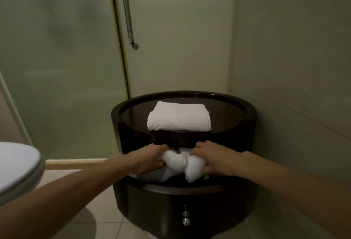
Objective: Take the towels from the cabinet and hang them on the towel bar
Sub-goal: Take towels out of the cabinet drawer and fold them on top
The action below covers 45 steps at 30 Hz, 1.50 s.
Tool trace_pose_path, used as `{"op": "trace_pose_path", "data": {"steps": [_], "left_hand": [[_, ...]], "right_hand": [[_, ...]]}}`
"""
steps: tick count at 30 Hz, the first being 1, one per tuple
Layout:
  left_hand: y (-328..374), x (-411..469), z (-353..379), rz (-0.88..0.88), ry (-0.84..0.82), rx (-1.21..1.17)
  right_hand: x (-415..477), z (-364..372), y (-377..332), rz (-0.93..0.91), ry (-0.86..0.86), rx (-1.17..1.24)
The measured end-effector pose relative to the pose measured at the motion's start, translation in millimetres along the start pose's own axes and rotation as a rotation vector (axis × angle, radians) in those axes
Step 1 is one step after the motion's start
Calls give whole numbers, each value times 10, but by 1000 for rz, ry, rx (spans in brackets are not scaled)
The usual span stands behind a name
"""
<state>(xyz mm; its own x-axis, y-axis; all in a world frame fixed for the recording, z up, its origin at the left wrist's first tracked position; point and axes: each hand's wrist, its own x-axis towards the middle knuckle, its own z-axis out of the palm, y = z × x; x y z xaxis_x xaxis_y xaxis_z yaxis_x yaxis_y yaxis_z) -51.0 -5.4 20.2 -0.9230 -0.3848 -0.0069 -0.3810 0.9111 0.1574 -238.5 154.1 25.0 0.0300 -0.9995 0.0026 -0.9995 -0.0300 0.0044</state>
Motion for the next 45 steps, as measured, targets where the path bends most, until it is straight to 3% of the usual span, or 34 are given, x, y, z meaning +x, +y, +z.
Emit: {"op": "trace_pose_path", "data": {"steps": [12,19,26,36,45], "left_hand": [[28,-86,-379,90,68,-53],[158,-147,-901,108,84,-13],[318,-244,-1739,96,292,-39],[336,-5,-2675,16,515,112],[150,530,-2884,-104,847,223]], "right_hand": [[-80,-486,2,-2,98,259],[-216,-1019,-50,34,112,291],[-304,-1744,-70,133,280,361],[-44,-2553,189,244,529,533],[487,-2922,581,294,843,330]]}}
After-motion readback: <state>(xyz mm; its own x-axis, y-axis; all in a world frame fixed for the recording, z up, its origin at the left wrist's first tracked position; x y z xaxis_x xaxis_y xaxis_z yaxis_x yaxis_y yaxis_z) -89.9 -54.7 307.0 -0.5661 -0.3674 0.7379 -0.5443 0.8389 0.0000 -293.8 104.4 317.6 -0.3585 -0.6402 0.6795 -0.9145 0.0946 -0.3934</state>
